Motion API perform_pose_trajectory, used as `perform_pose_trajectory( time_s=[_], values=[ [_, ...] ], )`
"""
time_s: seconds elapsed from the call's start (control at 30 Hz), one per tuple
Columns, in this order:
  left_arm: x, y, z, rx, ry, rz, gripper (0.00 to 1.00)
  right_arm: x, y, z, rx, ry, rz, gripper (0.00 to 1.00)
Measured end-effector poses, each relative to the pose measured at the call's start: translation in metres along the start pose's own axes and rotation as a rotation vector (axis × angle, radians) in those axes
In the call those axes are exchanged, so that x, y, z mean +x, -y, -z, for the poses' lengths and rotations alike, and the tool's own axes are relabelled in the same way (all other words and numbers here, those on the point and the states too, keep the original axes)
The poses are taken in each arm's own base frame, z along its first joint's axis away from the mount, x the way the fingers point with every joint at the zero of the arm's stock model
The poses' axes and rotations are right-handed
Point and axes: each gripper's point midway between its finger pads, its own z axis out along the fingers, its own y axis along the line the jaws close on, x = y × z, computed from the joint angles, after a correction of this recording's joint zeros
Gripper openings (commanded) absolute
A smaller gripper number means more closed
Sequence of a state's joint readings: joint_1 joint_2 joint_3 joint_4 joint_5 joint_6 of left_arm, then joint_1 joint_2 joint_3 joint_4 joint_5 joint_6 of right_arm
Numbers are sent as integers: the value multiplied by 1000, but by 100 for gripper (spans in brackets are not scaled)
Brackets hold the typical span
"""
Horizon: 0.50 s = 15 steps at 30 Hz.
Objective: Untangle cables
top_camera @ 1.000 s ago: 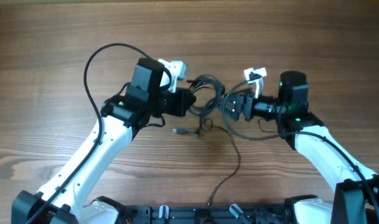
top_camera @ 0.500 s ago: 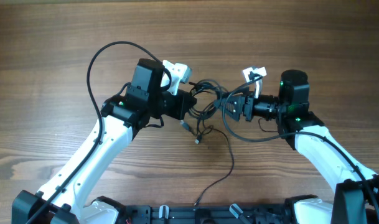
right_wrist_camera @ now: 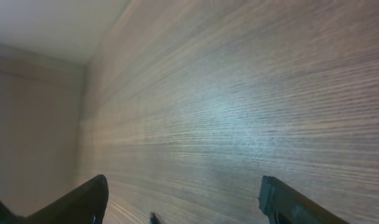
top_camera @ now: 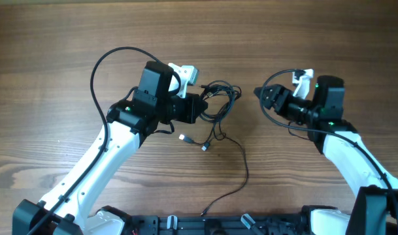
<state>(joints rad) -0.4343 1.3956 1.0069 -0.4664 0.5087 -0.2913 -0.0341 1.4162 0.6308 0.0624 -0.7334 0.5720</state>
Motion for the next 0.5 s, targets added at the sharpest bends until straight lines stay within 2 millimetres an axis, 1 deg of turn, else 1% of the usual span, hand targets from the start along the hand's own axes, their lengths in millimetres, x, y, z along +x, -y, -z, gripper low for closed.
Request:
perform_pose_trajectory(
  time_s=[0.07, 0.13, 0.23, 0.37, 0.5],
  values=[
    [0, 0, 0, 0, 0, 5, 4, 2, -8, 0, -46, -18, 41, 80],
    [0, 0, 0, 2, 0, 22, 4, 11, -25, 0, -135, -62, 119, 80],
    [-1, 1, 0, 5, 4, 44, 4, 22, -40, 0, -211, -103, 189, 79],
    [-3, 2, 0, 8, 12, 67, 4, 29, -53, 0, -273, -130, 237, 80],
    [-6, 3, 0, 13, 21, 98, 4, 34, -60, -1, -302, -145, 258, 79]
  ],
)
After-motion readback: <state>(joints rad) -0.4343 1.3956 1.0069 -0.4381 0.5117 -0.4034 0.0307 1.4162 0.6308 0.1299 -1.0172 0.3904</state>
